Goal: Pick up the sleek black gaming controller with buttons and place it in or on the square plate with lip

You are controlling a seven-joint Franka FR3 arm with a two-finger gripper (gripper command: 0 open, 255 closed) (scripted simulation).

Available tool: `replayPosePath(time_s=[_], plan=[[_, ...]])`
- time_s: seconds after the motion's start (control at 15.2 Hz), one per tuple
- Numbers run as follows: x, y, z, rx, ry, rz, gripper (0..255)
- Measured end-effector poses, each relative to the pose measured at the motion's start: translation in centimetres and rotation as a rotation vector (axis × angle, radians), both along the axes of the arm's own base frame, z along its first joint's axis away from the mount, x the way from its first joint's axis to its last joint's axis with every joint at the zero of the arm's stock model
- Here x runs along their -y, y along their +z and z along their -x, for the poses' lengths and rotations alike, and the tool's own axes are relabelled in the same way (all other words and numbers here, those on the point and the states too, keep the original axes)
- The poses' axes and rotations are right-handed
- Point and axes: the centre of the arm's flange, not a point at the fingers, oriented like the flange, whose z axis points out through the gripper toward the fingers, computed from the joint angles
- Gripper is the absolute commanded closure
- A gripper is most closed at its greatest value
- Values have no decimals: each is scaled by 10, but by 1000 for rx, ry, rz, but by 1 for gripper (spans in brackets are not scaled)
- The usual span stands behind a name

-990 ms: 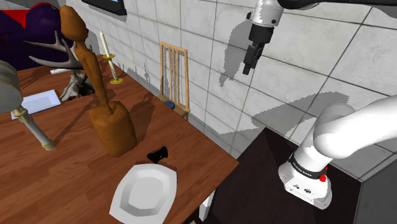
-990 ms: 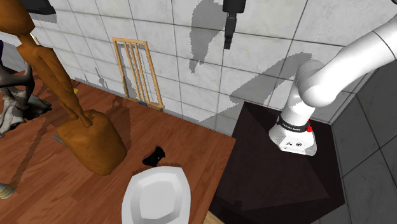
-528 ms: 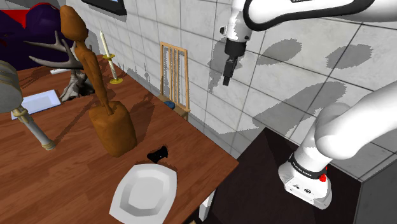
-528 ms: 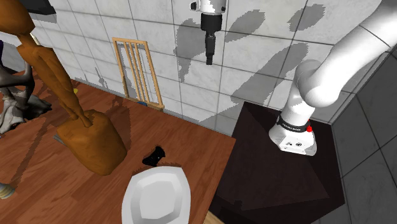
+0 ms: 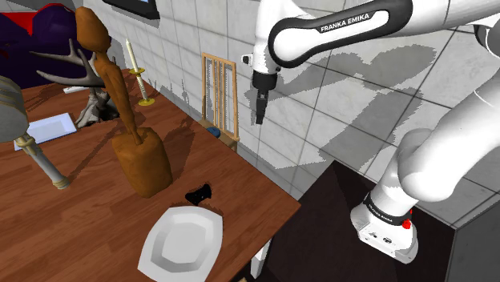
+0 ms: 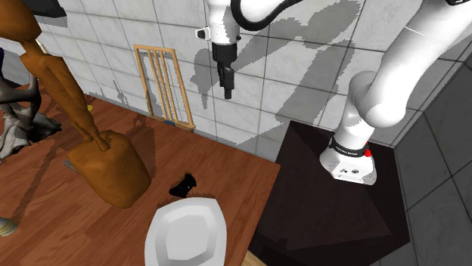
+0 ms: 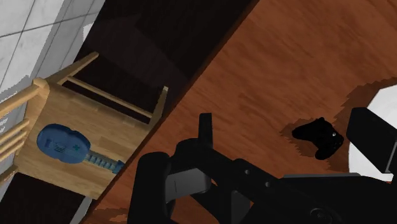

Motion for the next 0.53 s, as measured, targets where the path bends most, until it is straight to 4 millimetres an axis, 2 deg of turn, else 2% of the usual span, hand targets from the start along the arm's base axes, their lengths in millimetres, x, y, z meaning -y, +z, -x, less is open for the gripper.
replayPosePath(time_s=[0.53], plan=[[-77, -66, -39, 15, 247, 31, 0]])
